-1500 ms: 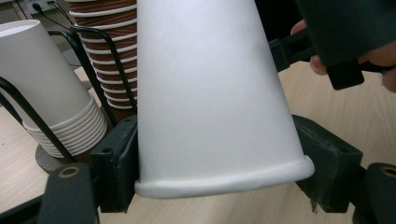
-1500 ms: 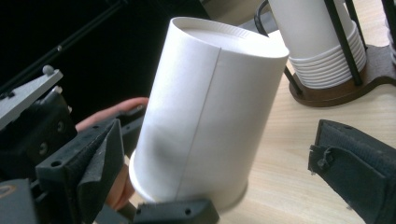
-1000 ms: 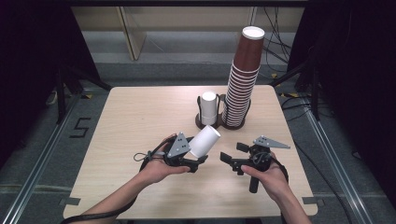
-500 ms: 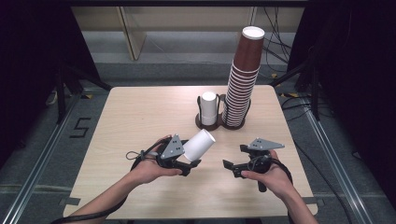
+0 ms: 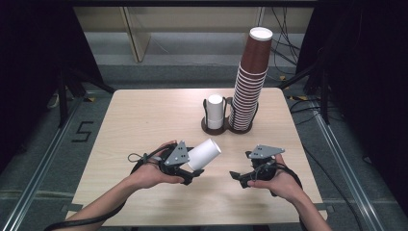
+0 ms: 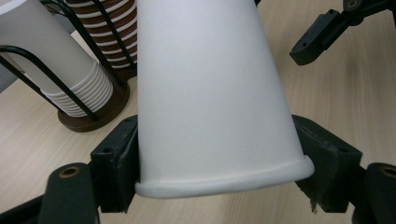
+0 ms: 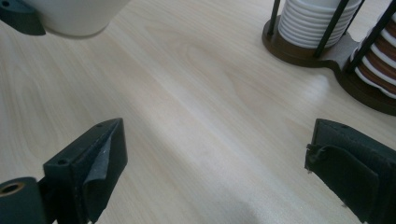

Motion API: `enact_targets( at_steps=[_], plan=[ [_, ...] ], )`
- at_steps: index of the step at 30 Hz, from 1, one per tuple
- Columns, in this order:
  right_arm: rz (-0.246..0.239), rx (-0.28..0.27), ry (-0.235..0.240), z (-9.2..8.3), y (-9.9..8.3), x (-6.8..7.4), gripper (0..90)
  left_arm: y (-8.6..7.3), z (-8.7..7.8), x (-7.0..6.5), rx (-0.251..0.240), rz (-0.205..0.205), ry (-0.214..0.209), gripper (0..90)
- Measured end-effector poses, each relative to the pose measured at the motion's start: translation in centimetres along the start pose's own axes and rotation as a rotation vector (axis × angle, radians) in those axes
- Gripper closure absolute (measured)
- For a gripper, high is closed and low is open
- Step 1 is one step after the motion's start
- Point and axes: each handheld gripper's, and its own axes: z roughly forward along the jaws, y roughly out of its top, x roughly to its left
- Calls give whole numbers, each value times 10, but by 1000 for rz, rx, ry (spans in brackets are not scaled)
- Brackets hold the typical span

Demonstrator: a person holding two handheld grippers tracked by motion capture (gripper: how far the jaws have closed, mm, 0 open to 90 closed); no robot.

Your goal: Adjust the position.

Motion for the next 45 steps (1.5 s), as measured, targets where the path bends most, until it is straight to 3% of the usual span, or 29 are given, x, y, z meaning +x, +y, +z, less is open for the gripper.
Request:
enact_targets(
  at_steps=[2, 3, 4, 7, 10, 15, 17, 19, 23, 26, 27, 28, 32, 34, 38, 41, 43, 45],
  plan=[
    [-20, 9, 4, 1, 0, 1, 56, 0, 0, 0, 2, 4, 2, 245],
    [7, 26, 14, 1, 0, 4, 57, 0, 0, 0, -3, 5, 4, 245],
    [-40, 21, 11, 2, 1, 1, 59, 1, 0, 1, 7, 8, 2, 246],
    [-43, 43, 32, 3, 1, 4, 62, 1, 0, 2, 15, 24, -7, 246],
    [-94, 54, 37, 4, 2, 3, 67, 1, 1, 1, 29, 34, -10, 247],
    [-132, 87, 46, 4, 1, 4, 76, 1, -1, 3, 69, 72, -17, 247],
    [-153, 88, 51, 4, 1, 3, 79, 1, 0, 2, 61, 67, -21, 247],
    [-141, 93, 53, 4, 1, 4, 84, 1, 0, 2, 67, 72, -24, 247],
    [-200, 91, 65, 4, 2, 3, 103, 2, 1, 1, 71, 83, -37, 247],
    [-195, 113, 80, 3, 3, 5, 112, 3, 0, 2, 80, 98, -48, 247],
    [-234, 106, 87, 4, 5, 3, 112, 3, 0, 2, 81, 102, -49, 247],
    [-204, 122, 91, 4, 4, 6, 113, 3, 0, 2, 82, 106, -51, 247],
    [-220, 139, 90, 3, 7, 7, 118, 3, -1, 1, 97, 119, -64, 247],
    [-258, 129, 102, 5, 8, 6, 121, 4, -1, 2, 99, 123, -67, 247],
    [-257, 136, 113, 5, 9, 7, 127, 4, -1, 1, 95, 118, -77, 249],
    [-277, 130, 113, 6, 10, 7, 132, 4, -1, 1, 120, 141, -82, 249],
    [-251, 142, 114, 5, 10, 9, 136, 3, 0, 1, 121, 143, -92, 249],
    [-285, 133, 116, 6, 10, 8, 144, 3, 0, 2, 135, 153, -98, 249]
  ],
)
